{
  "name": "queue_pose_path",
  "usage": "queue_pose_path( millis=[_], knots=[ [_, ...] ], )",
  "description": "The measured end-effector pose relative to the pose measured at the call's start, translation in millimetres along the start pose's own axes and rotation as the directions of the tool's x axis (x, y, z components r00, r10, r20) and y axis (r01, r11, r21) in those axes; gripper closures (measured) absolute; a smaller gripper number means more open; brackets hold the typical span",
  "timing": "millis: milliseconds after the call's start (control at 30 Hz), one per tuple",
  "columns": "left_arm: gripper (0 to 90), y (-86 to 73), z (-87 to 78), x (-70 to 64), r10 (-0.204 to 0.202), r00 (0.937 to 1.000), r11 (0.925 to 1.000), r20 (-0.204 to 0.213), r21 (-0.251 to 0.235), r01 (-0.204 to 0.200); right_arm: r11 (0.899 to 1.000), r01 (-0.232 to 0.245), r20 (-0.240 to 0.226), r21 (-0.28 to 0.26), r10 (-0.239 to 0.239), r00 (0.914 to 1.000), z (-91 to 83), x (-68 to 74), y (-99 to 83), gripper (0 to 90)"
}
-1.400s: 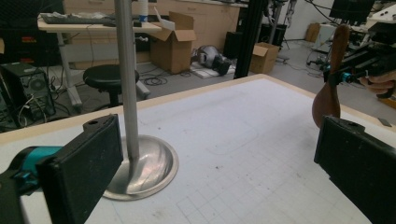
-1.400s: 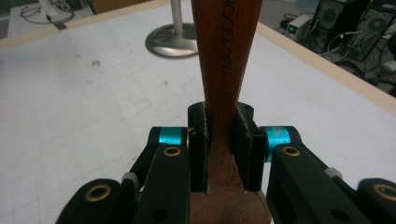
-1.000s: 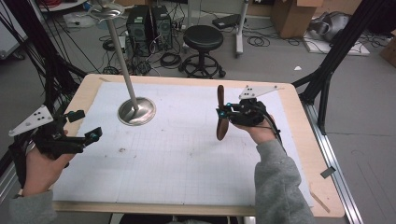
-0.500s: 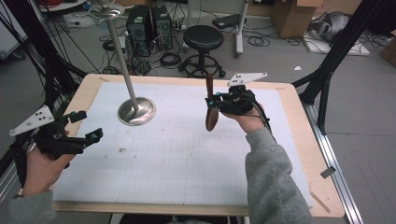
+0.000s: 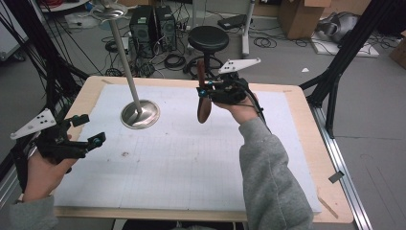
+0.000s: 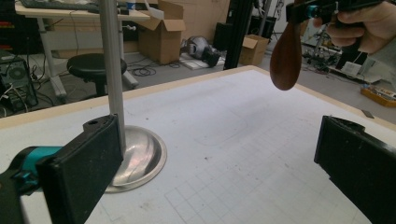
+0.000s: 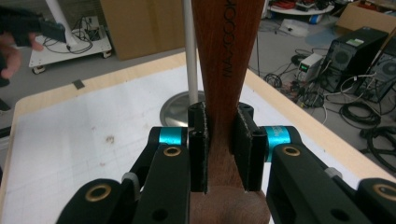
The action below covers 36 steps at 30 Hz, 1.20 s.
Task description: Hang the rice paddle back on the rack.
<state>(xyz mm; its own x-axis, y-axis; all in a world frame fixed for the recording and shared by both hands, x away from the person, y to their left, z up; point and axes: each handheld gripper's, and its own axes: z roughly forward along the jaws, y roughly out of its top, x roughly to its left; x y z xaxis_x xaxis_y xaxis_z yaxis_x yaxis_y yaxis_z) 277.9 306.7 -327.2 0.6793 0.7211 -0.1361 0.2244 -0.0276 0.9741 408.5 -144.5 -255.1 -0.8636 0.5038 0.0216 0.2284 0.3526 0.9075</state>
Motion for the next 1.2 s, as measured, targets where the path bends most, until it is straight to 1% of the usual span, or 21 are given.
queue_pose_path(
  millis=[133,167,233,267,333,367,433,600,633,733,1033,1200],
  knots=[
    [1.7,-0.1,-0.4,-0.2,-0.001,1.0000,1.0000,0.000,-0.002,0.001,1.000,0.003,0.001,-0.015,-0.003,1.0000,6.8,1.1,12.8,77.2],
    [1.7,-0.7,0.4,-0.7,0.004,1.0000,1.0000,-0.007,0.004,-0.004,1.000,0.004,0.002,-0.017,-0.004,1.0000,8.9,1.5,15.5,77.2],
    [1.7,-1.7,2.7,-2.4,0.028,0.9993,0.9991,-0.024,0.033,-0.027,1.000,0.008,0.002,-0.007,-0.008,1.0000,13.1,3.3,20.9,77.2],
    [1.7,-1.9,3.7,-3.2,0.028,0.9994,0.9988,-0.022,0.040,-0.027,1.000,0.013,0.005,-0.011,-0.013,0.9999,15.0,4.5,23.6,77.2],
    [1.7,-2.1,4.8,-4.2,0.030,0.9994,0.9989,-0.016,0.038,-0.029,1.000,0.010,0.000,-0.015,-0.010,0.9999,18.6,6.9,28.6,77.3],
    [1.7,-1.9,5.1,-4.6,0.032,0.9994,0.9987,-0.014,0.041,-0.031,1.000,0.019,0.002,-0.013,-0.019,0.9998,20.0,7.2,30.7,77.2],
    [1.7,-1.7,5.1,-5.3,0.032,0.9994,0.9987,-0.011,0.040,-0.032,1.000,0.020,-0.004,-0.014,-0.021,0.9998,24.1,7.8,34.5,77.2],
    [1.7,-1.7,4.1,-4.5,0.018,0.9998,0.9994,-0.003,0.029,-0.018,1.000,0.015,-0.003,-0.011,-0.015,0.9999,31.5,9.0,44.3,77.3],
    [1.7,-2.0,3.7,-4.2,0.015,0.9999,0.9996,-0.001,0.026,-0.015,1.000,0.020,-0.003,-0.013,-0.020,0.9998,33.3,9.2,46.5,77.2],
    [1.7,-3.3,2.7,-3.1,0.008,0.9999,0.9996,-0.007,0.026,-0.008,1.000,0.022,0.000,-0.017,-0.022,0.9998,37.7,9.9,51.9,77.2],
    [1.7,-2.7,0.0,-2.9,0.007,1.0000,0.9998,-0.003,0.018,-0.007,0.999,0.014,-0.004,-0.030,-0.014,0.9999,51.0,12.1,66.2,77.3],
    [1.7,-1.9,0.0,-3.9,0.005,1.0000,0.9999,0.004,0.016,-0.005,0.999,0.023,-0.004,-0.032,-0.023,0.9997,56.4,13.8,75.4,77.3]
  ],
)
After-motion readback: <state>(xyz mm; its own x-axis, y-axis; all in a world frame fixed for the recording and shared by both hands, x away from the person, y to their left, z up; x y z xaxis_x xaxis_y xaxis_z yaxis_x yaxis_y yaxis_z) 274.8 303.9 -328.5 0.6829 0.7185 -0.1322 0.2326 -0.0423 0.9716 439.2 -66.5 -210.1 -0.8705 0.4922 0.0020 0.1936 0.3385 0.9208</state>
